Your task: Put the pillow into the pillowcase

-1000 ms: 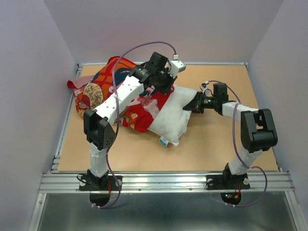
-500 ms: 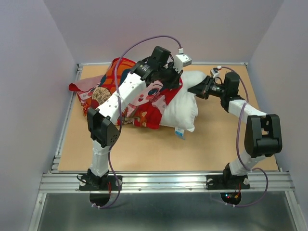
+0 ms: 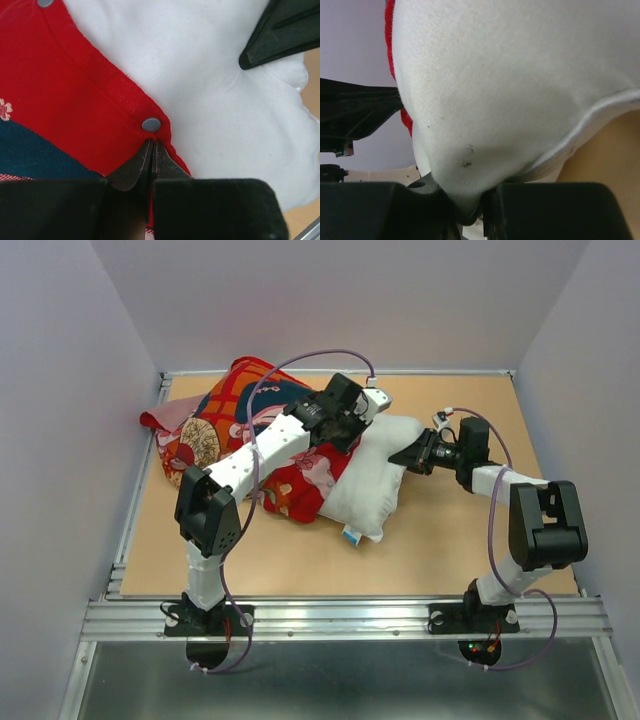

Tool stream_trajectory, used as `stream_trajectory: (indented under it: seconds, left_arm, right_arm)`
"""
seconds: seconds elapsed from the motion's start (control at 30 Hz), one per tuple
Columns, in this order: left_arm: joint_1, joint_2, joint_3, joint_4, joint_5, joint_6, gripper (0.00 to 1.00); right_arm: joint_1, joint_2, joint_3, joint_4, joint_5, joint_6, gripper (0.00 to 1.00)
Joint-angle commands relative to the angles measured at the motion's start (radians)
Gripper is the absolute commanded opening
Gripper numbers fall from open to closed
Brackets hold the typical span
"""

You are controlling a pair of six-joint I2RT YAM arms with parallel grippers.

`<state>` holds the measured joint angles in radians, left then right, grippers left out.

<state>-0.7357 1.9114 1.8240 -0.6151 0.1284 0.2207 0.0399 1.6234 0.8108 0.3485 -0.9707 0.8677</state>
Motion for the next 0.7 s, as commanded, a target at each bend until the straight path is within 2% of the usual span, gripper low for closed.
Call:
stream_trajectory:
  seconds: [0.0,0.07,0.2,0.4,0.47,0.53,0.67]
  left_arm:
    - [0.002,-0.081,0.006,0.023,-0.076,0.0,0.28]
    - [-0.019,-0.069,0.035,0.002,-0.116,0.011,0.37]
    - [-0.05,-0.043,0.073,-0.035,-0.157,0.022,0.48]
    - [-0.062,-0.005,0.118,-0.043,-0.165,0.006,0.52]
    - [-0.062,-0.002,0.123,-0.043,-0.154,0.008,0.6]
    - [-0.067,0.015,0.13,-0.057,-0.159,0.006,0.6]
    - [-0.062,0.061,0.118,-0.078,-0.234,0.005,0.63]
  right_arm:
    - [0.015,-0.017,-0.021,-0.022,0.023,-0.127,0.01]
    - [0.015,-0.011,-0.025,-0.022,0.029,-0.133,0.01]
    - [0.015,-0.008,-0.035,-0.022,0.029,-0.137,0.01]
    - [0.017,-0.02,-0.041,-0.02,0.021,-0.141,0.01]
    - [0.015,-0.023,-0.045,-0.023,0.021,-0.142,0.01]
    - [0.015,-0.026,-0.05,-0.023,0.023,-0.141,0.0]
    - [0.015,-0.031,-0.05,-0.023,0.021,-0.141,0.01]
